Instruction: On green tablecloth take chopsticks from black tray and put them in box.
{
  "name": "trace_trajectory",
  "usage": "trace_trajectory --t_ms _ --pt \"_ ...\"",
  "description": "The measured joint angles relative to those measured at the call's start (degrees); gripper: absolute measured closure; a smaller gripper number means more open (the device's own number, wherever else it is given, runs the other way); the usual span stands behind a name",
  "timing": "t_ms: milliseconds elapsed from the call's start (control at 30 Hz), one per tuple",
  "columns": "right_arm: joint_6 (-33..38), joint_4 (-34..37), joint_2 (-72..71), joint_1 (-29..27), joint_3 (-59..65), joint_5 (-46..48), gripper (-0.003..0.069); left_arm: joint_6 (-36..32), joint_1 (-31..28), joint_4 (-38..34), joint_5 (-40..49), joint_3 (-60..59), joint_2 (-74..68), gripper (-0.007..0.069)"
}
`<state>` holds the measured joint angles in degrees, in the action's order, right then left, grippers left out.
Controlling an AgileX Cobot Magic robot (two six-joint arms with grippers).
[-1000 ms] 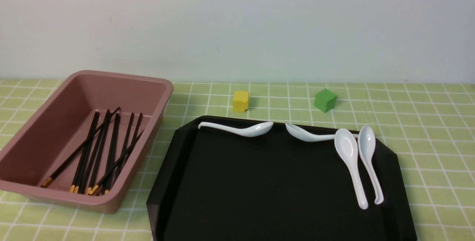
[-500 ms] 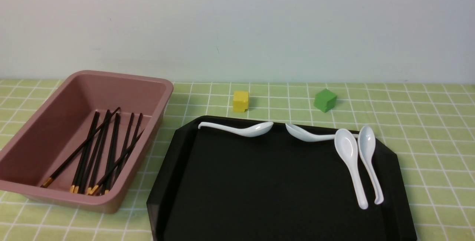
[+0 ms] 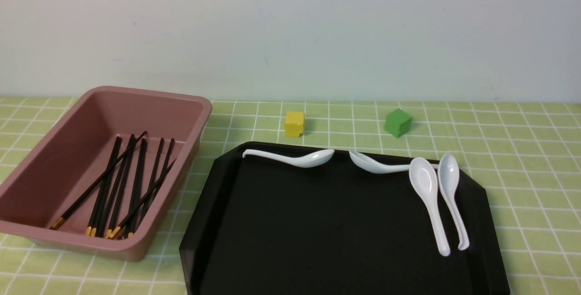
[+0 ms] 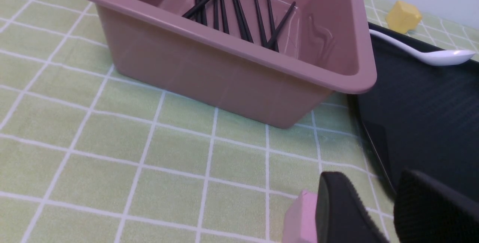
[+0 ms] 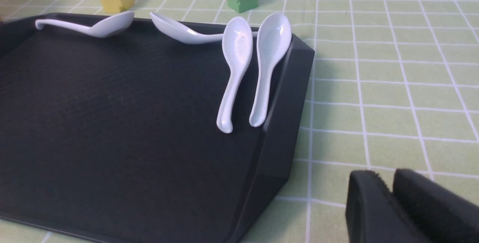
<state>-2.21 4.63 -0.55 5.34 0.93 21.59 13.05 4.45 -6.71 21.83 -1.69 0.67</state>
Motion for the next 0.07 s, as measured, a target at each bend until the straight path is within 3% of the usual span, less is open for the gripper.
trace_trajectory --t_ms 67 --pt "0.00 0.00 0.00 0.00 0.00 0.00 0.0535 0.00 0.00 0.00 0.00 0.00 0.00 0.0386"
